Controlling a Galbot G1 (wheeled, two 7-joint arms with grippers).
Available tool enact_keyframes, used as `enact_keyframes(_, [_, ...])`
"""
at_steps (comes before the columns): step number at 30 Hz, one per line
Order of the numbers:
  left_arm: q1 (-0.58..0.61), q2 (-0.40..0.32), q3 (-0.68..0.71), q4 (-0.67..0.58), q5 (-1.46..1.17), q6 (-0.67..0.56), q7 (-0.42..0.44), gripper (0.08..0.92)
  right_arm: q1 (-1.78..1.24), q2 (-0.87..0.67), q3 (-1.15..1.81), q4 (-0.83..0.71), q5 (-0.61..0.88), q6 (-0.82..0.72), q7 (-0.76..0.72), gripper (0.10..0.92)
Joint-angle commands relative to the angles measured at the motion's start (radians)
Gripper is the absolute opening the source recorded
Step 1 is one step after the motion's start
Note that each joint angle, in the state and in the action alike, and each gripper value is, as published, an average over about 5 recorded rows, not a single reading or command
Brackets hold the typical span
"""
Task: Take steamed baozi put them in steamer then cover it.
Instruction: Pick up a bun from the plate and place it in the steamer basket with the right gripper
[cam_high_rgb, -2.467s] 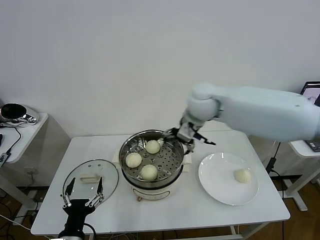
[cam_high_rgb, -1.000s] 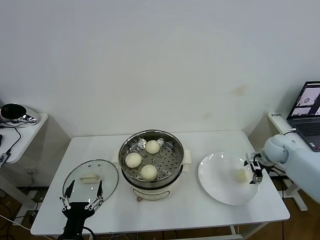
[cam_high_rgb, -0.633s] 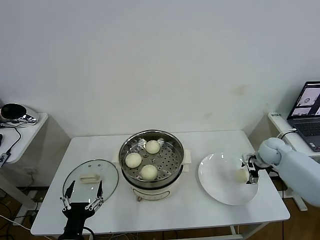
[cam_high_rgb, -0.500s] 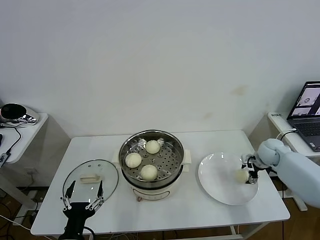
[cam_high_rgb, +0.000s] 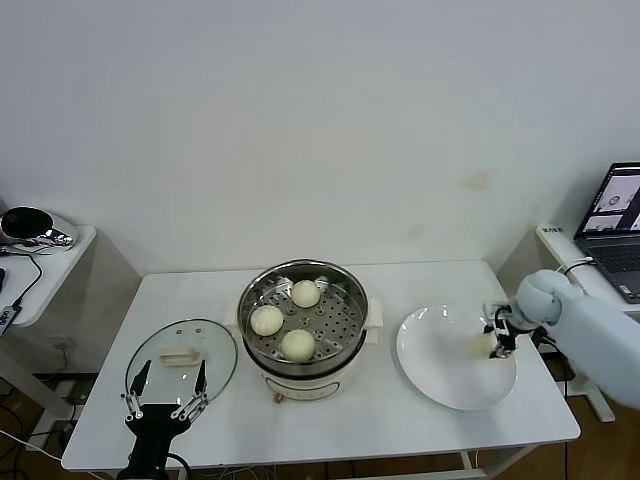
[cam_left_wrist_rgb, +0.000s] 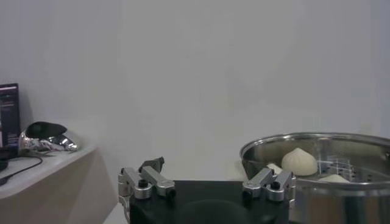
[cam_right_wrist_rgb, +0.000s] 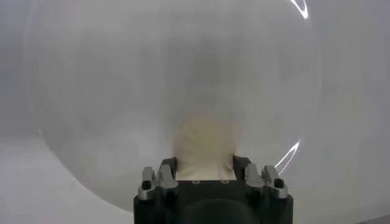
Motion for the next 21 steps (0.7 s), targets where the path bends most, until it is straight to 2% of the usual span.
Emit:
enact_keyframes(1, [0.003,0.000,0.002,-0.002,0.003,0.000,0.000,0.823,0.325,-0.077,-0.218,0.159,0.229,-0.083,-0.018,0.568])
enact_keyframes(6, [0.006,0.003,0.001,-0.004,0.004,0.001,0.000,0.823,0.634,-0.055,-0.457,0.267,0.443,-0.182,0.013,0.572])
enact_keyframes(11, [-0.006,0.003,0.004,0.003,0.003,0.003,-0.002,0.823,0.884,0.051,-0.640,0.352,0.686,-0.295,0.085,0.581])
enact_keyframes(15, [-0.014,0.001,0.009,0.005,0.003,0.003,-0.002,0.823,0.964,0.145,-0.710,0.416,0.858,-0.375,0.160,0.585])
enact_keyframes(21, [-0.014,0.000,0.006,0.004,0.005,0.000,-0.003,0.823,0.957,0.248,-0.757,0.482,1.028,-0.494,0.281,0.593])
